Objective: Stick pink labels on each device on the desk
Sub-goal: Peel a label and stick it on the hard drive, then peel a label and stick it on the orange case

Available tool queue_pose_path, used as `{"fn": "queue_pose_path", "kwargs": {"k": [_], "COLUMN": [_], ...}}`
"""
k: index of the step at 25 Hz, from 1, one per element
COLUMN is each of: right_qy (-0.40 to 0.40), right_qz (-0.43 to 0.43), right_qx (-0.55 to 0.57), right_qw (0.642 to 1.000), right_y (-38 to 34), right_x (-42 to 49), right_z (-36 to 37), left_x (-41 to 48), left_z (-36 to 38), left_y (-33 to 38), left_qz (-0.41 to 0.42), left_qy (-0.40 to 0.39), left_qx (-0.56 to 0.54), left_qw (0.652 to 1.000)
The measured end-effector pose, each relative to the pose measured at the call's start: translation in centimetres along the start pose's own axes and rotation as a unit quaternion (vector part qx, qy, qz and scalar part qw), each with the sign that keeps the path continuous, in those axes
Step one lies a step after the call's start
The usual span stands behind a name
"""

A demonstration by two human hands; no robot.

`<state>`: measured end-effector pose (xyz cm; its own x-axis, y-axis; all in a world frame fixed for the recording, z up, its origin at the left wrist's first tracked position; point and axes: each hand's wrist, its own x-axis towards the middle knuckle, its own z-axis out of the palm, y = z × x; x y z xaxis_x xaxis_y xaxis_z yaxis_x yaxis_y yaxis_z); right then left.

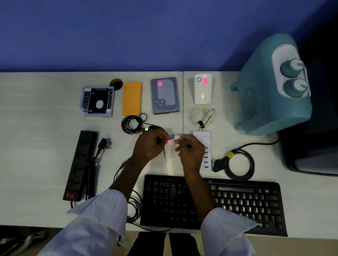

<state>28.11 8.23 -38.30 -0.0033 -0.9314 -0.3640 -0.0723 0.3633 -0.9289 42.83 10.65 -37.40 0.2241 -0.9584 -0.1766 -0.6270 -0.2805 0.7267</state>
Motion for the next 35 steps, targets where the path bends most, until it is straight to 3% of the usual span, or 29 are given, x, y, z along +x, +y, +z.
{"fn": "queue_pose_path", "kwargs": {"k": [7, 12, 15, 19, 23, 27, 30, 31, 32, 34, 35], "right_qy": [-0.055, -0.081, -0.090, -0.070, -0.074, -0.075, -0.078, -0.083, -0.091, -0.119, -0.135], "right_qz": [-0.009, 0.019, 0.010, -0.035, -0.064, -0.061, -0.006, 0.014, 0.028, 0.041, 0.044], "right_qx": [-0.007, -0.003, -0.050, -0.076, -0.103, -0.102, -0.048, -0.026, -0.007, 0.012, 0.018], "right_qw": [0.998, 0.997, 0.995, 0.994, 0.990, 0.990, 0.996, 0.996, 0.995, 0.992, 0.990], "right_y": [-3.0, -4.1, -4.4, -5.4, -6.2, -6.3, -6.7, -7.0, -7.5, -8.3, -8.6], "right_x": [0.7, 2.1, 3.4, 5.3, 7.6, 9.4, 10.1, 10.2, 10.1, 10.0, 10.0], "right_z": [3.3, 6.4, 8.6, 11.3, 13.3, 14.7, 15.3, 15.5, 15.7, 16.2, 16.4], "left_x": [0.9, 2.2, 3.3, 6.3, 9.3, 10.2, 10.4, 10.3, 10.1, 9.3, 8.9], "left_z": [-1.6, -4.4, -5.9, -7.5, -6.4, -6.6, -8.7, -9.6, -10.5, -11.9, -12.4], "left_y": [0.5, -1.3, -2.8, -4.4, -5.4, -6.1, -6.5, -6.6, -6.4, -6.2, -6.3], "left_qz": [-0.060, -0.029, -0.057, -0.068, -0.145, -0.176, -0.154, -0.165, -0.188, -0.235, -0.248], "left_qy": [0.075, 0.119, 0.153, 0.255, 0.200, 0.160, 0.157, 0.147, 0.122, 0.041, 0.020], "left_qx": [-0.099, -0.087, -0.090, 0.087, 0.193, 0.210, 0.072, -0.045, -0.202, -0.501, -0.577], "left_qw": [0.990, 0.989, 0.983, 0.961, 0.950, 0.948, 0.973, 0.974, 0.953, 0.832, 0.778]}}
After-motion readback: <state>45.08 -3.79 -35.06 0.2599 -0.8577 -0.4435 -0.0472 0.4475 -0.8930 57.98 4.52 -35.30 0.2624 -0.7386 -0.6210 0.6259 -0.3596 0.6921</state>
